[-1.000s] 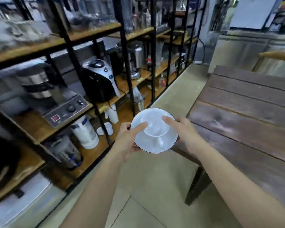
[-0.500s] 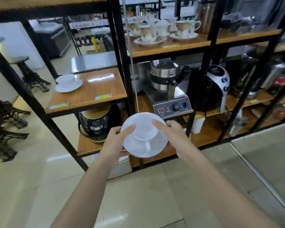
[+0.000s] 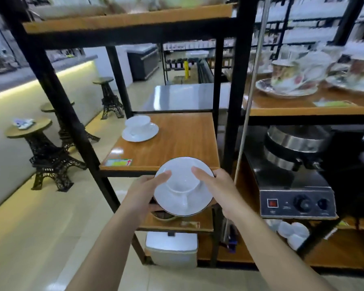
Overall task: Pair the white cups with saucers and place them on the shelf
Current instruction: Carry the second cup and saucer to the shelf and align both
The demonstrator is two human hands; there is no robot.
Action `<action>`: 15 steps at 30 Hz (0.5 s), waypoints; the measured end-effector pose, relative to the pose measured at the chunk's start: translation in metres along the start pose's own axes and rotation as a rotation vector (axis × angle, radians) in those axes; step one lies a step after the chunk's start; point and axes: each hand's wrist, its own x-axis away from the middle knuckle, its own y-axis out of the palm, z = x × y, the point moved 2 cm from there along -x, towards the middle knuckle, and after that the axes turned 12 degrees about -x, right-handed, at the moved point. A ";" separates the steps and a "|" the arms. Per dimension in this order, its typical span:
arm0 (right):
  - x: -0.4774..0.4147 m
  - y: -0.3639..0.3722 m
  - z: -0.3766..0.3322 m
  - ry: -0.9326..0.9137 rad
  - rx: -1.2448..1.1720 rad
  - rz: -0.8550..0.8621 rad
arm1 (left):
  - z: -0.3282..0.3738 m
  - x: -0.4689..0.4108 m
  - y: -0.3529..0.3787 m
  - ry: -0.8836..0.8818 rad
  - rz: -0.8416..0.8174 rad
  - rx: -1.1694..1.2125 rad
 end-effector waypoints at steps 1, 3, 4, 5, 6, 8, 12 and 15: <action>-0.012 0.004 -0.002 0.007 0.014 0.004 | 0.004 -0.012 -0.002 -0.007 0.011 0.010; -0.034 0.011 -0.007 0.030 0.007 0.014 | 0.010 -0.036 -0.005 -0.026 0.031 0.023; -0.044 0.013 -0.010 0.039 -0.010 0.010 | 0.013 -0.049 -0.007 -0.028 0.038 0.018; -0.054 0.016 -0.012 0.047 -0.030 0.005 | 0.016 -0.062 -0.009 -0.028 0.044 0.014; -0.066 0.018 -0.015 0.058 -0.040 0.005 | 0.018 -0.075 -0.011 -0.026 0.047 0.015; -0.089 0.023 -0.020 0.064 -0.044 0.033 | 0.025 -0.101 -0.014 -0.015 0.031 0.028; -0.138 0.034 -0.029 0.077 -0.089 0.107 | 0.043 -0.153 -0.015 -0.013 -0.030 0.051; -0.168 0.043 -0.038 0.089 -0.087 0.145 | 0.056 -0.188 -0.016 -0.019 -0.058 0.032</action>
